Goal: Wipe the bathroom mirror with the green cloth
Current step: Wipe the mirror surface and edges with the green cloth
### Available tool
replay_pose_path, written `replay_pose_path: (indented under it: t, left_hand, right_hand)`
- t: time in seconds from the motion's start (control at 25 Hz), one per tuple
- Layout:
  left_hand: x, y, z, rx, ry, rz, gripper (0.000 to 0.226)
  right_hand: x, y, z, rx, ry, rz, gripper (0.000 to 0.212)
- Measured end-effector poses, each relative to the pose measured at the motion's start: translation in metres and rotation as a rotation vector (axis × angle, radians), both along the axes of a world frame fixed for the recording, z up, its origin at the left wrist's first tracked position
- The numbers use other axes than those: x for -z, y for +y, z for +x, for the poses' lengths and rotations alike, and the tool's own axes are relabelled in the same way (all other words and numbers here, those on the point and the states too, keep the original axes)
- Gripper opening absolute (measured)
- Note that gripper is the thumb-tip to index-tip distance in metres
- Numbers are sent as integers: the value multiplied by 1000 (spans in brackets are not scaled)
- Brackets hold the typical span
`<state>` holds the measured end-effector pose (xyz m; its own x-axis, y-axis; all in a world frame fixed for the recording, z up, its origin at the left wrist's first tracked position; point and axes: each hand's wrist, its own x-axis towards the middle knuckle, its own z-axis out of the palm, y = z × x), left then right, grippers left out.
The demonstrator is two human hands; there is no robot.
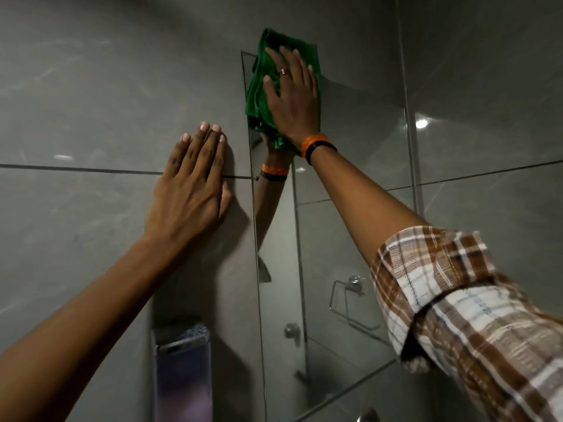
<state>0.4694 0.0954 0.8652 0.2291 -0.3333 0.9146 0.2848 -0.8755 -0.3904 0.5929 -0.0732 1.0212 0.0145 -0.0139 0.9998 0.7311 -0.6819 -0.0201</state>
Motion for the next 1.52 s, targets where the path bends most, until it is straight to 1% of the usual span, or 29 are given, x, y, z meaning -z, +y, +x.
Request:
replay_pose_path:
  t: [0.16,0.32,0.6,0.88,0.96,1.04,1.12,1.28,1.4,1.52]
  left_hand:
    - [0,1,0,18,-15,1,72]
    - [0,-1,0,36,-18,-12,72]
    - [0,0,1,69,-36,7,73]
    - [0,3,5,29,-40,38,73]
    - [1,3,7,28,-53,39,72]
    - [2,3,7,31,-55,48,72]
    - [2,3,9,34,-58,64,72]
    - [3,4,9,44,-68,70,72]
    - [5,1,8,76,-77,72,71]
    - [3,2,9,85,-69,66,71]
  right_hand:
    - [1,-21,19,-4,19,36,52]
    - [19,-58,51,4,44,91,52]
    - [28,-118,103,-39,172,234,51]
    - [17,-174,144,-39,311,301,51]
    - [19,-191,155,-47,370,328,51]
    - [28,-204,165,-12,387,320,51]
    - [39,-213,172,19,380,307,52]
    - [74,-219,176,-42,396,367,53]
    - [126,-218,169,-61,408,392,54]
    - [195,-212,159,-56,421,407,51]
